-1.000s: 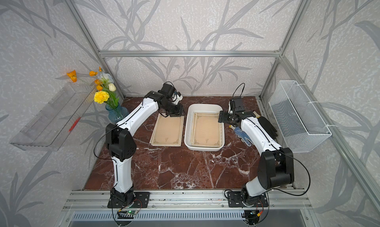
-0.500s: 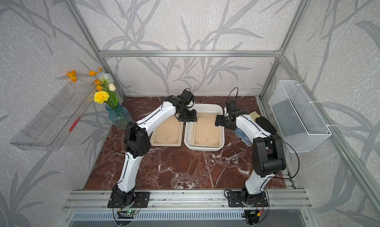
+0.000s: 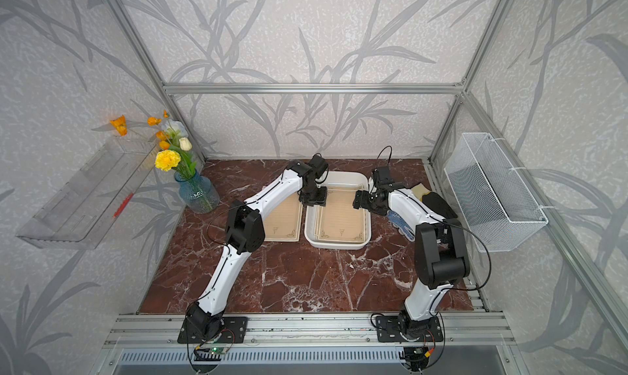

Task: Take out the stationery paper from the storage box
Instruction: Pick up multiple sheets of stationery from the storage box.

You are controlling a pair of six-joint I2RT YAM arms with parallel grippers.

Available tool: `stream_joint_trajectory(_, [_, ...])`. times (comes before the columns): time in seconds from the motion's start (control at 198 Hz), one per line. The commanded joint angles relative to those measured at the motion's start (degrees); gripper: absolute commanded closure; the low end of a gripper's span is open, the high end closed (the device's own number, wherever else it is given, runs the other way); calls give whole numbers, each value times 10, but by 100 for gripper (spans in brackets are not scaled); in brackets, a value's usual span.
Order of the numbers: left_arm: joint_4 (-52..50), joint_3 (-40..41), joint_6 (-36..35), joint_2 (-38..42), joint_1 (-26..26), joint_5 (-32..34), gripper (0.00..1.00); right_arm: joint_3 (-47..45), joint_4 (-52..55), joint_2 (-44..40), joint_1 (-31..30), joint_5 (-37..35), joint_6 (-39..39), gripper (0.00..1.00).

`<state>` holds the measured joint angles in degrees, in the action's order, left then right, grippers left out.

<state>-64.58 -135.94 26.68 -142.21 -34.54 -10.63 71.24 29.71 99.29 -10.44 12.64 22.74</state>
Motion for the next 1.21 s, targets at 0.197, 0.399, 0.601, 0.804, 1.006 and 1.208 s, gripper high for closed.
stream_joint_trajectory(0.197, [-15, -13, 6, -37, -5, -42, 51, -1, -12, 21, 2, 20, 11, 15])
stream_joint_trajectory(0.399, [-14, -13, 8, -54, -4, -65, 54, -2, -15, 30, 1, 35, 15, 17])
stream_joint_trajectory(0.601, [-18, -13, 8, -55, -5, -56, 54, -2, -14, 24, 0, 39, 14, 19])
stream_joint_trajectory(0.804, [-10, -12, 13, -50, -5, -66, 56, -3, -14, 22, 0, 40, 15, 19])
stream_joint_trajectory(1.006, [-22, -10, 13, -48, -5, -10, 51, -2, -15, 21, -4, 44, 14, 19])
stream_joint_trajectory(1.208, [-20, -7, 13, -57, -6, -27, 48, 0, -14, 21, -5, 43, 13, 19])
